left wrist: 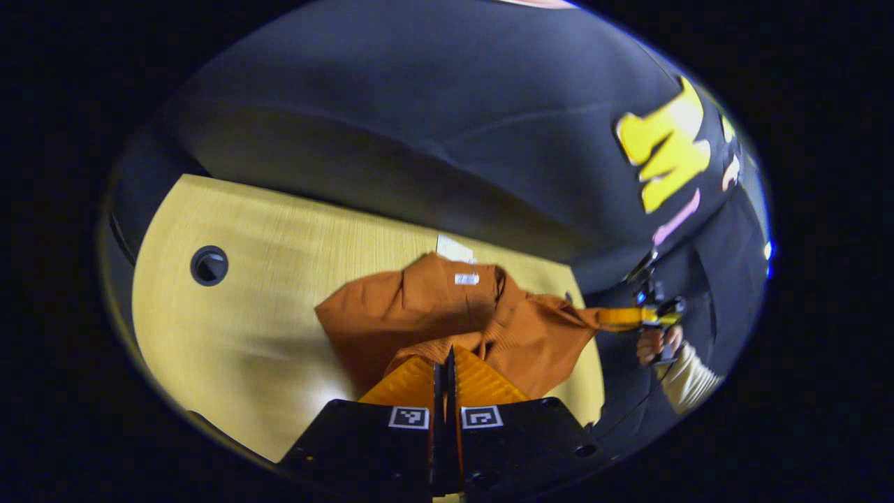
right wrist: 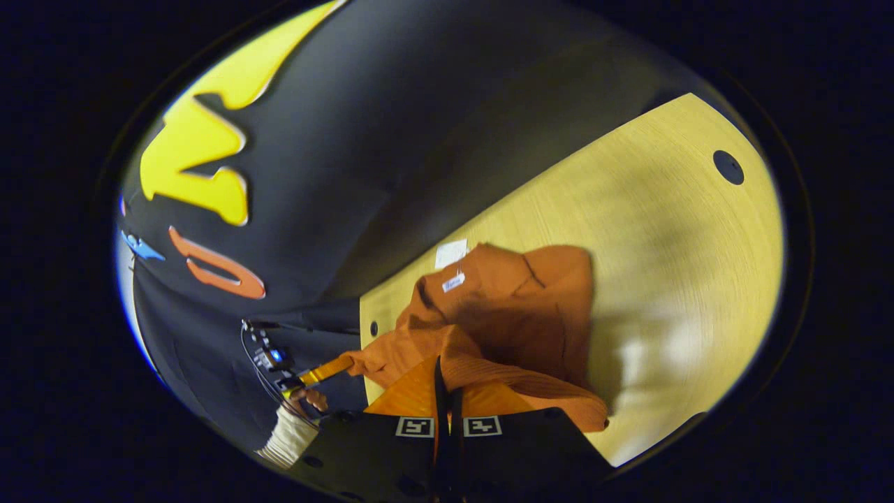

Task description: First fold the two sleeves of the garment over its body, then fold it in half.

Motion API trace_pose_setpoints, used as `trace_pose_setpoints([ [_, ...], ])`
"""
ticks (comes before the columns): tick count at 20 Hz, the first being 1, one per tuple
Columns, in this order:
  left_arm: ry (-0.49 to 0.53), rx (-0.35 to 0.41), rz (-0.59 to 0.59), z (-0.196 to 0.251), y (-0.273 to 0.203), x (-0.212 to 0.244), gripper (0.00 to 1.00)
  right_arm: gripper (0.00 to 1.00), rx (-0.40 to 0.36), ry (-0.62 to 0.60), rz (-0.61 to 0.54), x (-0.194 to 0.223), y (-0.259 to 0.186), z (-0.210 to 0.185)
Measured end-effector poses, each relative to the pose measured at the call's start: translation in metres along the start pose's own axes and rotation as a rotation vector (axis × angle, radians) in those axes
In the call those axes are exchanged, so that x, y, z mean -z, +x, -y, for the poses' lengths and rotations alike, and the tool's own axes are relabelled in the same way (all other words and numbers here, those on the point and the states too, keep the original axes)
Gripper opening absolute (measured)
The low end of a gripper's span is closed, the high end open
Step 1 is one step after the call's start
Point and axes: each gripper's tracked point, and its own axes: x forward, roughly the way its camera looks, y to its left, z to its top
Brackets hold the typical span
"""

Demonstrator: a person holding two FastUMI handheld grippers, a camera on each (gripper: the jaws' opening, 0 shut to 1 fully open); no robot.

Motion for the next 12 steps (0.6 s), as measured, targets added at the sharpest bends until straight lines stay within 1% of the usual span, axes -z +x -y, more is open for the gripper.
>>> trace_pose_setpoints([
  [2, -0.099, 0.052, 0.071, -0.011, 0.019, -0.01, 0.03, 0.0, -0.031, 0.077, 0.067, -0.027, 0.008, 0.017],
  [3, -0.183, 0.076, 0.096, -0.02, 0.024, -0.012, 0.02, 0.01, -0.06, 0.13, 0.093, -0.038, 0.01, 0.026],
  [4, -0.291, 0.095, 0.121, -0.028, 0.035, -0.014, 0.03, 0.01, -0.08, 0.185, 0.115, -0.044, 0.007, 0.034],
  [5, -0.386, 0.106, 0.141, -0.04, 0.041, -0.015, 0.03, 0.01, -0.092, 0.239, 0.142, -0.05, -0.006, 0.044],
  [6, -0.445, 0.103, 0.154, -0.047, 0.043, -0.012, 0.03, 0.01, -0.096, 0.289, 0.163, -0.054, -0.017, 0.056],
  [8, -0.51, 0.126, 0.212, -0.05, 0.034, -0.021, 0.03, 0.02, -0.068, 0.367, 0.188, -0.06, -0.039, 0.076],
  [9, -0.536, 0.132, 0.24, -0.054, 0.023, -0.027, 0.03, 0.0, -0.069, 0.389, 0.182, -0.065, -0.046, 0.078],
  [12, -0.629, 0.147, 0.332, -0.052, 0.006, -0.048, 0.03, 0.01, -0.122, 0.419, 0.208, -0.07, -0.068, 0.084],
])
